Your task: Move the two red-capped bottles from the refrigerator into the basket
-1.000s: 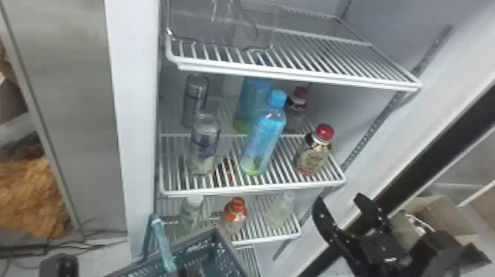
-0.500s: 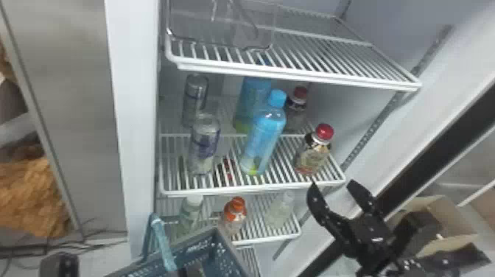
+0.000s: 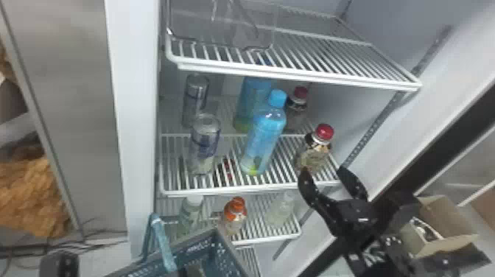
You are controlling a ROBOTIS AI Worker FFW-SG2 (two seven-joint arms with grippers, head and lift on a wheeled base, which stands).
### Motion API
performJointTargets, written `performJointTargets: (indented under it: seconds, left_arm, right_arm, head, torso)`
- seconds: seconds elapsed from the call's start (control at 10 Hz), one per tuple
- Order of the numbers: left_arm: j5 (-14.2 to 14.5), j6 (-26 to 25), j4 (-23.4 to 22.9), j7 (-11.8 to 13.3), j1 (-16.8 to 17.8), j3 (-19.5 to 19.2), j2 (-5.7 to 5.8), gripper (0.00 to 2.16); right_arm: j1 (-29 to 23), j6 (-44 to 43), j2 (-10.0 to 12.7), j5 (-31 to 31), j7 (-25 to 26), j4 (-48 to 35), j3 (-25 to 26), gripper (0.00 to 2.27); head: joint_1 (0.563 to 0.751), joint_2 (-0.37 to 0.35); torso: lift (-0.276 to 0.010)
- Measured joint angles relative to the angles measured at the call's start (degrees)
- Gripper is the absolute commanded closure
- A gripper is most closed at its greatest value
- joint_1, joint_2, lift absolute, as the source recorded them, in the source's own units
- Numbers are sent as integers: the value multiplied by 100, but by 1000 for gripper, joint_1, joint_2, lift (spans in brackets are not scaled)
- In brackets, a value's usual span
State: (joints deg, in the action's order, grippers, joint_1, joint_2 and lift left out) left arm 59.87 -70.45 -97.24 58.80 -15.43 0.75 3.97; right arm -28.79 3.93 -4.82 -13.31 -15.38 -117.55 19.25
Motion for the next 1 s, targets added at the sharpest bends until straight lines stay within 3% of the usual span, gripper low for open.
performJointTargets:
  seconds: [0.8, 0.9, 1.0]
  left_arm:
    - [11, 0, 7, -8, 44, 28, 33, 1170]
    - [11, 0, 8, -9, 52, 28, 33, 1170]
    - [11, 0, 10, -9, 60, 28, 33, 1170]
  right_arm:
    - [958, 320, -185, -28, -10, 601, -246, 202]
    - [1066, 345, -211, -28, -17, 662, -306, 275]
    - [1127, 396, -225, -38, -18, 697, -335, 680]
  head:
    - [695, -350]
    - [695, -350]
    - [695, -350]
  torso:
    - [0]
    - [0]
    - [0]
